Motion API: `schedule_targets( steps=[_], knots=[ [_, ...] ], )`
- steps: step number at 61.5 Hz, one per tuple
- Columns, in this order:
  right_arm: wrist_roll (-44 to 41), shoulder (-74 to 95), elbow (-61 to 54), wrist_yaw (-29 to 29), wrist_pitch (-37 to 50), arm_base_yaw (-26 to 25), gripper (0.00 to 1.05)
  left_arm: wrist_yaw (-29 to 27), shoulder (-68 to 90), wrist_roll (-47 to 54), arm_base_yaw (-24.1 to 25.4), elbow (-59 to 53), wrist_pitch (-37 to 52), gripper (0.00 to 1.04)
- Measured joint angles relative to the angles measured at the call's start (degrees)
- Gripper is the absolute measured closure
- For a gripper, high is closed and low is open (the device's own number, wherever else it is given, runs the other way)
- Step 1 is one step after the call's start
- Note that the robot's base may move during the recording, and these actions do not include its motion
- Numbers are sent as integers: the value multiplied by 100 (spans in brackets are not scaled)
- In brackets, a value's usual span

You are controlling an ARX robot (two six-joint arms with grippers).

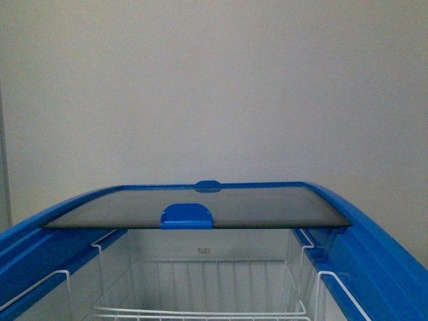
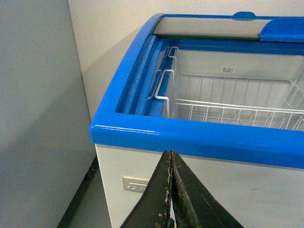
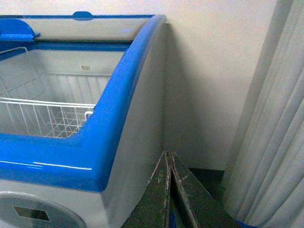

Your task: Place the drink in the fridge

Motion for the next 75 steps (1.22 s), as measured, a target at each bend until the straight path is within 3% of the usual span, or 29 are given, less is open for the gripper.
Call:
schedule_targets(
  steps=[28, 39, 46, 57, 75],
  knots=[
    [-9, -267, -216, 0, 37, 0, 100, 0, 0, -7, 0, 0, 0, 102],
    [-4, -269, -216, 0, 37, 0, 60, 0, 2, -4, 0, 0, 0, 62],
    [-4, -269, -216, 0, 37, 0, 44, 0, 0, -4, 0, 0, 0, 46],
    [-2, -271, -216, 0, 37, 0, 7, 0, 2, -2, 0, 0, 0, 7],
    [-2, -271, -216, 0, 37, 0, 8, 0, 2, -4, 0, 0, 0, 8]
  ],
)
